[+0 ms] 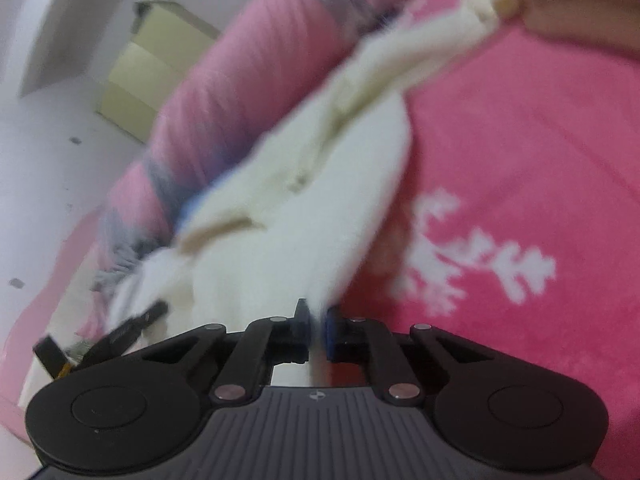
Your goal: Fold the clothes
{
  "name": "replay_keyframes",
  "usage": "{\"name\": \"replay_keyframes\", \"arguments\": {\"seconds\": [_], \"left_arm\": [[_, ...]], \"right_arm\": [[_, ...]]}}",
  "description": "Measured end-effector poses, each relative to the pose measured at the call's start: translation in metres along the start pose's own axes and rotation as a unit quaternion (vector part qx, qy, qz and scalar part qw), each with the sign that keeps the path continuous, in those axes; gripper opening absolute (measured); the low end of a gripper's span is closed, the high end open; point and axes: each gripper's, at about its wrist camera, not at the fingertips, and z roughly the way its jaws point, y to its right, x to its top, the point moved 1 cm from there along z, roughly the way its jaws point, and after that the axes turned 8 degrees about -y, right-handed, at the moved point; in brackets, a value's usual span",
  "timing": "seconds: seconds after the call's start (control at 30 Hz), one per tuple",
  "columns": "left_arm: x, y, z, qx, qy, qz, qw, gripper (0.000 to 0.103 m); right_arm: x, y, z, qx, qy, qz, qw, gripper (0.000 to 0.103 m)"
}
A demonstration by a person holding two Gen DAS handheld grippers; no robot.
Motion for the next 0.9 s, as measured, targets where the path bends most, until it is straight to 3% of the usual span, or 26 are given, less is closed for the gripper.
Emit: {"name": "replay_keyframes", "arguments": {"seconds": [0.2,0.3,0.47,0.57,0.67,0.77,0.83,0.9], "left_arm": [[-0.023,-0.029,-0.108,-0.042,0.009,-0.052,0.9977,0.008],[-0.05,-0.028,-0.143,-0.067,-0.021,-0.087,0.9937,0.007],[-0.12,-0.014,-0.16,-0.084,-0.087,-0.099,0.9877,0.008],[-0.155,-0.006,-0.148,-0.074,-0.12,-0.088,0.9861,0.008],[-0.165,-0.01,-0.134,-0.074,-0.127,-0.099,0.9841,0.008],[-0.16,-0.019,-0.132,-0.096,-0.128,-0.107,0.9814,0.013],[-0.162,-0.02,-0.135,-0.1,-0.13,-0.108,0.9805,0.017],[-0.168,-0.022,-0.137,-0.102,-0.14,-0.113,0.9785,0.024]], "right_arm": [[-0.002,-0.033,-0.068,0.04,0.041,-0.027,0.998,0.007],[-0.012,-0.039,-0.104,0.04,0.044,-0.031,0.998,0.007],[-0.038,-0.02,-0.134,-0.024,0.024,-0.015,0.999,0.007],[-0.053,0.015,-0.114,-0.08,-0.022,0.021,0.996,0.007],[-0.061,0.037,-0.097,-0.133,-0.056,0.039,0.989,0.009],[-0.064,0.036,-0.106,-0.137,-0.04,0.045,0.989,0.021],[-0.065,0.026,-0.123,-0.18,-0.005,0.026,0.983,0.038],[-0.067,0.014,-0.138,-0.216,0.027,0.005,0.976,0.039]]}}
